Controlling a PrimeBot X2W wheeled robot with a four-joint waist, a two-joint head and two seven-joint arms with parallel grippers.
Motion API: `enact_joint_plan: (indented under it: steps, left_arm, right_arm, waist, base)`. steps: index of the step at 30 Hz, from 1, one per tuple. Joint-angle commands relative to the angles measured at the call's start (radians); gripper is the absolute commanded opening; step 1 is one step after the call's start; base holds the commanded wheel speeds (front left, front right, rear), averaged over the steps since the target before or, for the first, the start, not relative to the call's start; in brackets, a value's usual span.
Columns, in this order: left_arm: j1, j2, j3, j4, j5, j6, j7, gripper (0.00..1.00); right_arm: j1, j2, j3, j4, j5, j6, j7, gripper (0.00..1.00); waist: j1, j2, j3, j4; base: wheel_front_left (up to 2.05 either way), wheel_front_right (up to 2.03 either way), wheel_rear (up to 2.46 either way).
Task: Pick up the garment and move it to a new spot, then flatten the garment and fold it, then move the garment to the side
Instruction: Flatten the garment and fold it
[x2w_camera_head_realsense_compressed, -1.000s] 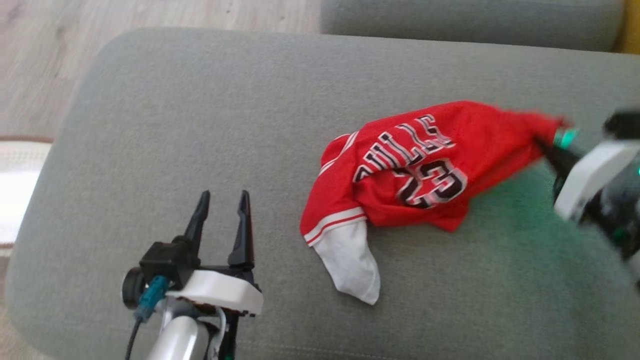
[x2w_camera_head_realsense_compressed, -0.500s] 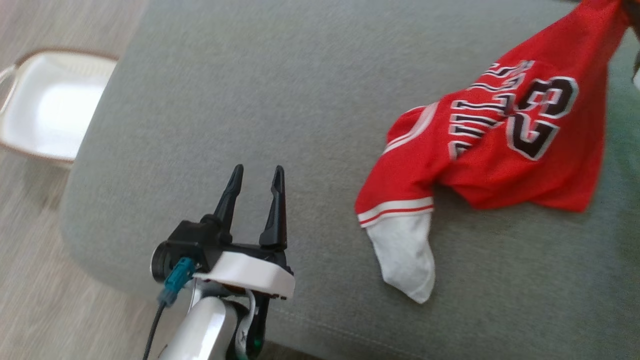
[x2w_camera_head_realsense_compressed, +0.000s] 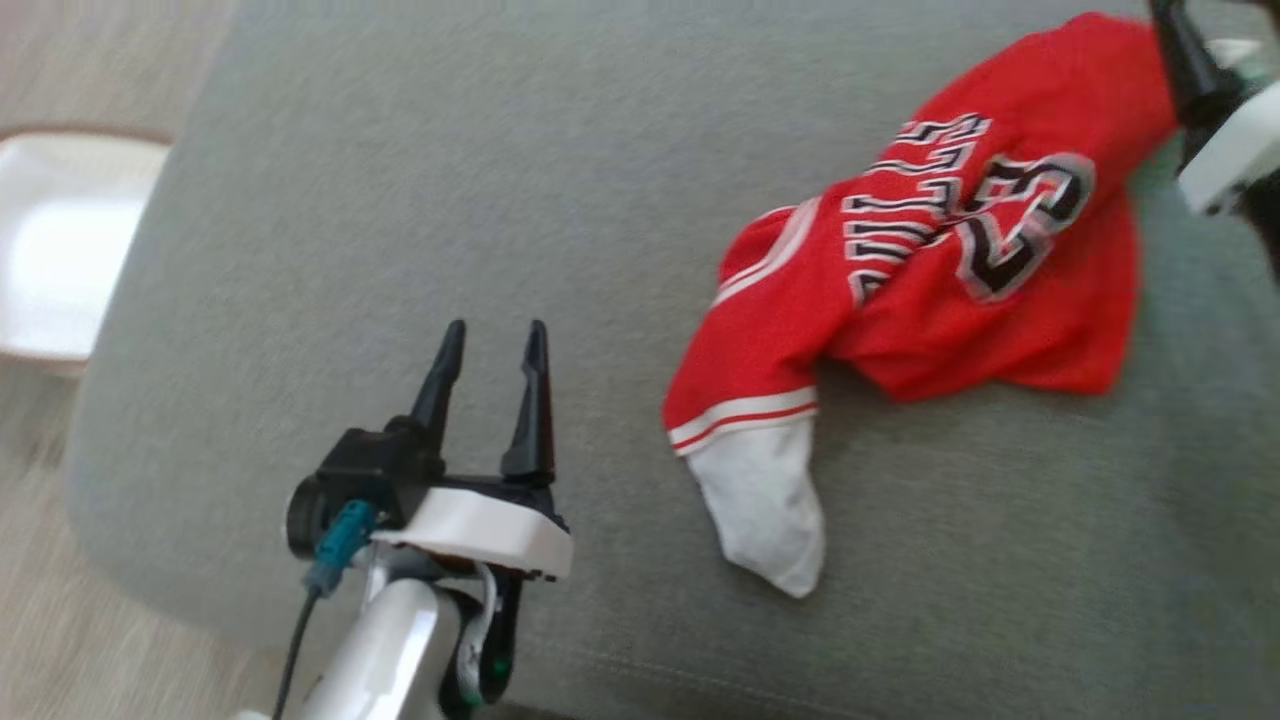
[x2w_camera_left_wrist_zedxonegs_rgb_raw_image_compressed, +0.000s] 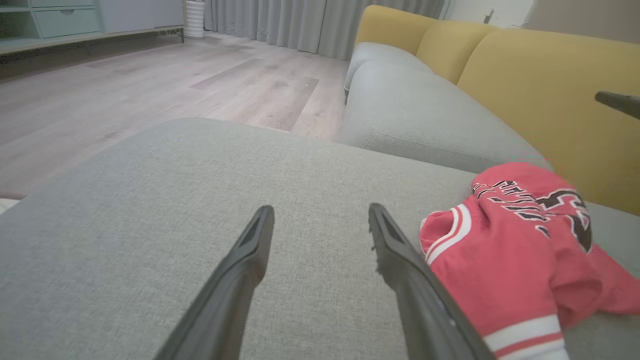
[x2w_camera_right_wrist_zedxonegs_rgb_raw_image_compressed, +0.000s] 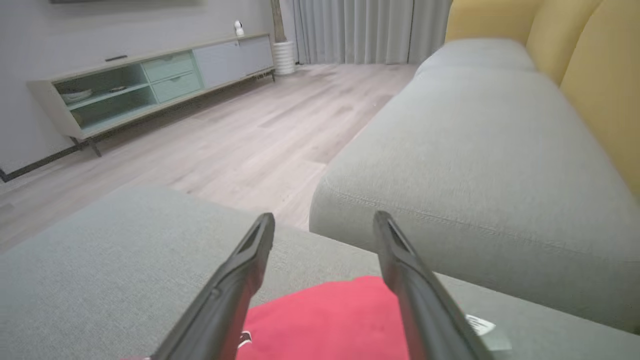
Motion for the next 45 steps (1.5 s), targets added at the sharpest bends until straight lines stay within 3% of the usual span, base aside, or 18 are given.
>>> enact_joint_plan:
  steps: [1, 5, 10, 17, 23, 31, 32, 34, 35, 45]
  left_arm:
    - [-0.021, 0.003, 0.045, -0.026, 0.009, -0.006, -0.009, 1.00]
    - [-0.011, 0.003, 0.072, -0.010, 0.023, -0.025, -0.009, 1.00]
    - [0.004, 0.003, 0.098, 0.004, 0.028, -0.047, -0.009, 1.00]
    - [0.013, 0.003, 0.104, 0.011, 0.023, -0.062, -0.009, 1.00]
    - [0.009, 0.003, 0.094, 0.007, 0.008, -0.058, -0.009, 1.00]
    - [0.010, 0.003, 0.090, -0.002, 0.000, -0.046, -0.009, 1.00]
    - [0.010, 0.003, 0.089, -0.002, 0.000, -0.045, -0.009, 1.00]
    - [0.010, 0.003, 0.089, -0.002, 0.000, -0.043, -0.009, 1.00]
    - [0.010, 0.003, 0.090, -0.002, 0.000, -0.041, -0.009, 1.00]
    - [0.026, 0.003, 0.114, 0.015, 0.010, -0.051, -0.009, 1.00]
  right_arm:
    - [0.030, -0.016, 0.008, -0.032, 0.004, 0.007, -0.024, 1.00]
    - [0.098, -0.028, 0.038, -0.092, 0.011, 0.007, -0.106, 1.00]
    - [0.207, -0.061, 0.105, -0.167, 0.013, 0.007, -0.110, 1.00]
    - [0.290, -0.087, 0.258, -0.223, 0.034, 0.007, 0.080, 1.00]
    - [0.267, -0.076, 0.326, -0.169, 0.073, 0.007, 0.292, 1.00]
    - [0.273, -0.065, 0.355, -0.117, 0.086, 0.007, 0.398, 1.00]
    - [0.273, -0.067, 0.361, -0.114, 0.085, 0.007, 0.410, 0.86]
    - [0.271, -0.068, 0.364, -0.112, 0.086, 0.007, 0.417, 0.19]
    - [0.270, -0.069, 0.365, -0.112, 0.086, 0.007, 0.417, 0.00]
    - [0.263, -0.090, 0.332, -0.161, 0.089, 0.007, 0.346, 0.00]
  waist:
    - [-0.0001, 0.0000, -0.055, -0.057]
    - [-0.0001, 0.0000, -0.107, -0.110]
    - [-0.0001, 0.0000, -0.150, -0.141]
    - [-0.0001, 0.0000, -0.161, -0.138]
    - [-0.0001, 0.0000, -0.135, -0.093]
    - [-0.0001, 0.0000, -0.113, -0.049]
    - [-0.0001, 0.0000, -0.112, -0.047]
    - [-0.0001, 0.0000, -0.111, -0.046]
    - [-0.0001, 0.0000, -0.113, -0.048]
    - [-0.0001, 0.0000, -0.171, -0.109]
  base:
    - [0.00, 0.00, 0.00]
    - [0.00, 0.00, 0.00]
    - [0.00, 0.00, 0.00]
    - [0.00, 0.00, 0.00]
    - [0.00, 0.00, 0.00]
    - [0.00, 0.00, 0.00]
    - [0.00, 0.00, 0.00]
    - [0.00, 0.00, 0.00]
    - [0.00, 0.00, 0.00]
    - [0.00, 0.00, 0.00]
